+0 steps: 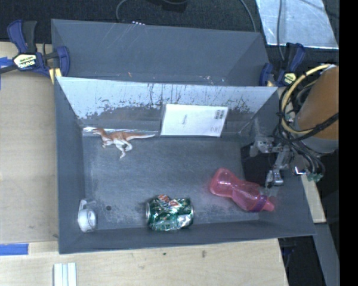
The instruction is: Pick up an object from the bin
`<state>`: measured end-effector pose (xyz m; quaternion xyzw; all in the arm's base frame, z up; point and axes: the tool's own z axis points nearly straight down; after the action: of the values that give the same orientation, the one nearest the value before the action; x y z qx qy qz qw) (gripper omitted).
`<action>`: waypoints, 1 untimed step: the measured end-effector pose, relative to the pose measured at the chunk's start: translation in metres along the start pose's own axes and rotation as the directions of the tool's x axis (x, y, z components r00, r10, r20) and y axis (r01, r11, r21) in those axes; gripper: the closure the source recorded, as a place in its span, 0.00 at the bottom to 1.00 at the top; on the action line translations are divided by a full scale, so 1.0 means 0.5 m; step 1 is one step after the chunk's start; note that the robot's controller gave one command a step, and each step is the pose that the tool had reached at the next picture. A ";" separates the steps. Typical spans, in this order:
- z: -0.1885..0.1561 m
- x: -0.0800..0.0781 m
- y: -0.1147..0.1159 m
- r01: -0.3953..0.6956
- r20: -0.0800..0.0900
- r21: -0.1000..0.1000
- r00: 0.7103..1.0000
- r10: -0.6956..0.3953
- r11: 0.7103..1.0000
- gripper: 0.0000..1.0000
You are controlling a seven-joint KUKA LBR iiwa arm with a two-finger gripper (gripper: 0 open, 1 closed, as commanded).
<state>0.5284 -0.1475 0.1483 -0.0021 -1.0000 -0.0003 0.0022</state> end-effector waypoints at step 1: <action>-0.010 -0.003 0.001 0.003 0.008 0.002 1.000 -0.003 1.000 0.00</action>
Offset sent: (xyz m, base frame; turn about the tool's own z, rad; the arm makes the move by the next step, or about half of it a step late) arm -0.0162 0.0046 -0.0783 0.1423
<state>0.5302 -0.1468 0.1531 -0.0007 -1.0000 0.0005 -0.0017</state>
